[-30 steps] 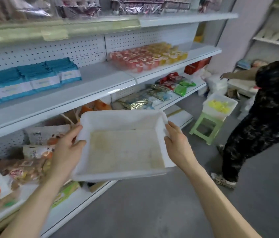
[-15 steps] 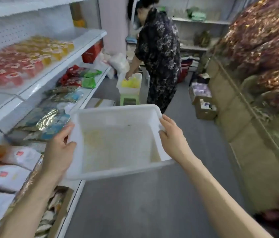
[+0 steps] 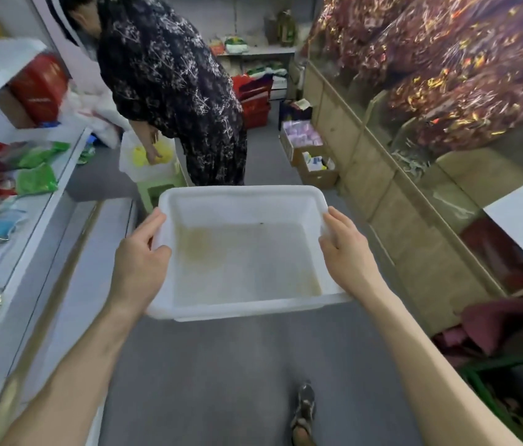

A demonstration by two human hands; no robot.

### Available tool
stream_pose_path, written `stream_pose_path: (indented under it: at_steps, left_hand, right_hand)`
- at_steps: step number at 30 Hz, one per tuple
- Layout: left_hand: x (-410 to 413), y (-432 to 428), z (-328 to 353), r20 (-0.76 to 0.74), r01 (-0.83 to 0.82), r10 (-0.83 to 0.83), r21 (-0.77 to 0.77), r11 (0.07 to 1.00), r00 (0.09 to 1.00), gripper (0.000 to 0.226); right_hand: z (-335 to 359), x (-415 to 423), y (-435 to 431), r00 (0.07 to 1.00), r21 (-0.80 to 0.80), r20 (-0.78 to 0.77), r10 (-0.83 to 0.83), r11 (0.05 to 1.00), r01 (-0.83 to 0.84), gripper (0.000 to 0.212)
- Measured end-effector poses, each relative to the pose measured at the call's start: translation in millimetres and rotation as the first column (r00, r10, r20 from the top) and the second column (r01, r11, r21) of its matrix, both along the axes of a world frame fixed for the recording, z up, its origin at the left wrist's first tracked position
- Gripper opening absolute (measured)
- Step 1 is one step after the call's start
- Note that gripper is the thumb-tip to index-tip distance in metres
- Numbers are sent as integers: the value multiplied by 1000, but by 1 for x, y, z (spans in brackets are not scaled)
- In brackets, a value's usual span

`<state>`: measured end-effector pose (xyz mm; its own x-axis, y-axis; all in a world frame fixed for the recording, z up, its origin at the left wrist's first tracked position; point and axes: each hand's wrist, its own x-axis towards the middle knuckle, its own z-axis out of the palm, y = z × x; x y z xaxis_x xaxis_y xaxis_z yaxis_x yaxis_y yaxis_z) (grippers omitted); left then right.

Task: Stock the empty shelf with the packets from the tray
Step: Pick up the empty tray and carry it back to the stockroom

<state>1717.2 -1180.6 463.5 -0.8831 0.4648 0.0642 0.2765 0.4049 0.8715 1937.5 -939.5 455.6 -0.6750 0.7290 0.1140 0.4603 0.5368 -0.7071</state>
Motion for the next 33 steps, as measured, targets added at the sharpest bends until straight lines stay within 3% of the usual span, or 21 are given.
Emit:
stream_pose_path:
  at_steps: [16,25,33]
  left_hand:
    - [-97,326,-15,42,5,-7,44,999,999,60]
    - [-257,499,-26,34,117,-118,47,992,992,54]
    - [-391,672,9,12,213,-215,76,974,977,54]
  right_hand:
    - [16,-106,337,996,71,87,15,997,-22,56]
    - [8,-239,496,975,55,215,-51,998,40,57]
    - [30,-351,644,977,59,163,-141,989,133,57]
